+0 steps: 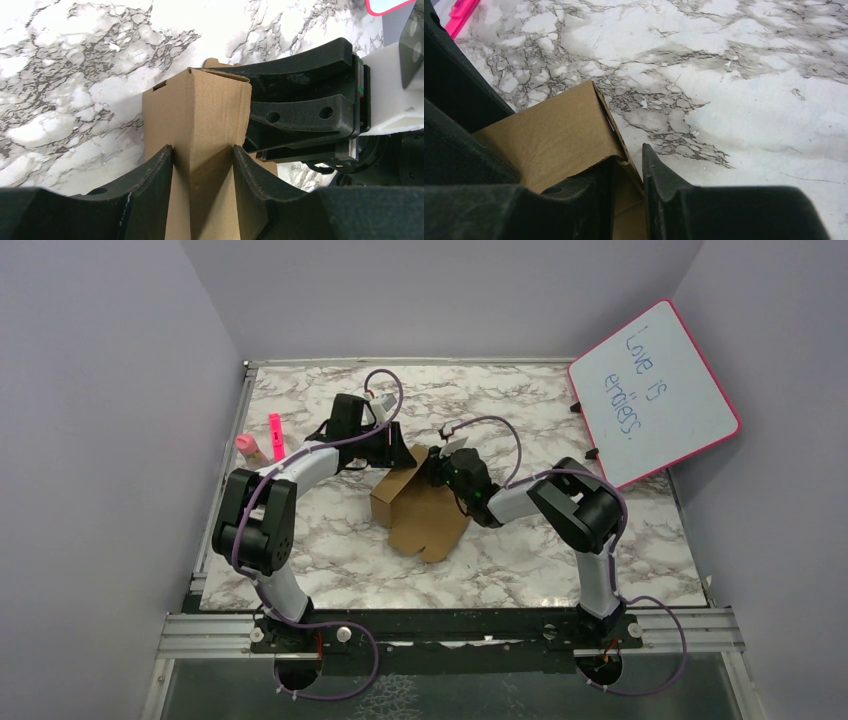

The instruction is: Fold the paper box

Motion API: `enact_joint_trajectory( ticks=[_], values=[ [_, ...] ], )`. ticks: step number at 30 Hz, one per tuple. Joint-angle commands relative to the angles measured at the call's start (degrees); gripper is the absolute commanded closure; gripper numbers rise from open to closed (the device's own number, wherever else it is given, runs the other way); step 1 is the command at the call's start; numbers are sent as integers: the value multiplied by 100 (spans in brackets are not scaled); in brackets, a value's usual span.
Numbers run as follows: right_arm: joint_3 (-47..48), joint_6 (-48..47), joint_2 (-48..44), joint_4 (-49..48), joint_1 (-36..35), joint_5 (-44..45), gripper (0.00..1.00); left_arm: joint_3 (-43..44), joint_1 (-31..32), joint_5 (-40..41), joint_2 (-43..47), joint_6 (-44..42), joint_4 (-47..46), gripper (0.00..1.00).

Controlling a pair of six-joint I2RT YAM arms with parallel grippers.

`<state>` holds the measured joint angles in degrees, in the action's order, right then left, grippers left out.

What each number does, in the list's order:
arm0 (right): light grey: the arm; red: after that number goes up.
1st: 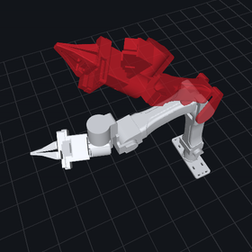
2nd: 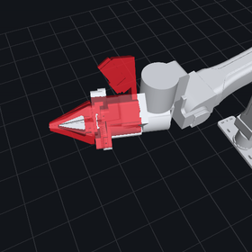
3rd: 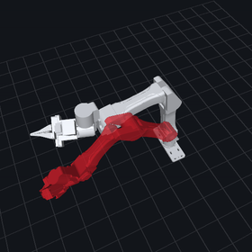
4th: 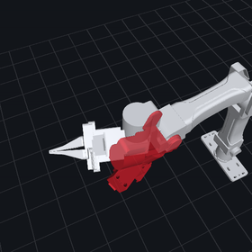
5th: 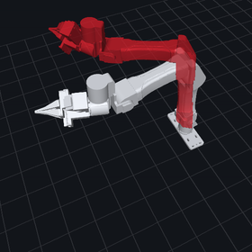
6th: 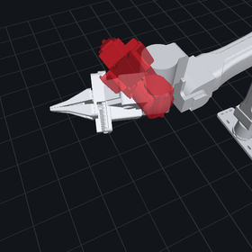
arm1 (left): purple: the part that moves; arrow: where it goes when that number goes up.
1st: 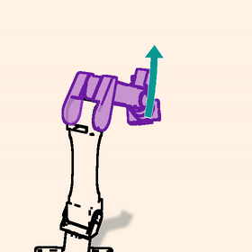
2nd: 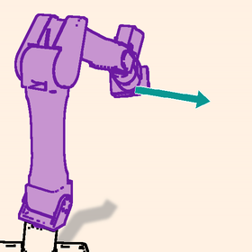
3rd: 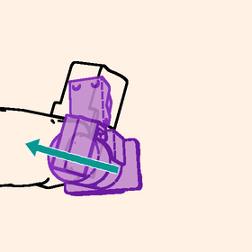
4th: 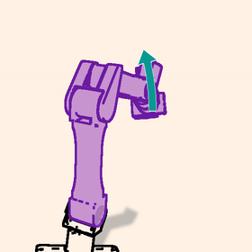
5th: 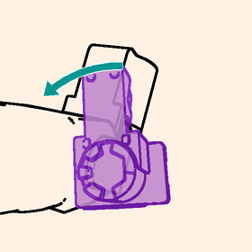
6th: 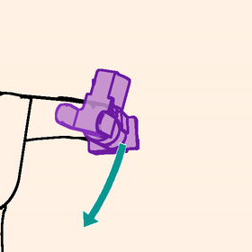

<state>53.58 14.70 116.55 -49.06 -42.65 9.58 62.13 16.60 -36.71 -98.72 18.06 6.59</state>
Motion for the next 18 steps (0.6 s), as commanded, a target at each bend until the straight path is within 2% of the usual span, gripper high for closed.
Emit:
enact_joint_trajectory(
  ticks=[1, 11, 18],
  values=[
    [-194, 208, -53, -190, 38, 245, 72, -107, 330, -1074, -33, 215, 269, 55],
    [-291, 542, -152, -40, 29, 912, 71, -137, 388, -1292, 58, 290, 202, 55],
    [-398, 526, -180, -330, 29, 780, 70, -183, 388, -1343, 176, 414, 88, 54]
  ],
)
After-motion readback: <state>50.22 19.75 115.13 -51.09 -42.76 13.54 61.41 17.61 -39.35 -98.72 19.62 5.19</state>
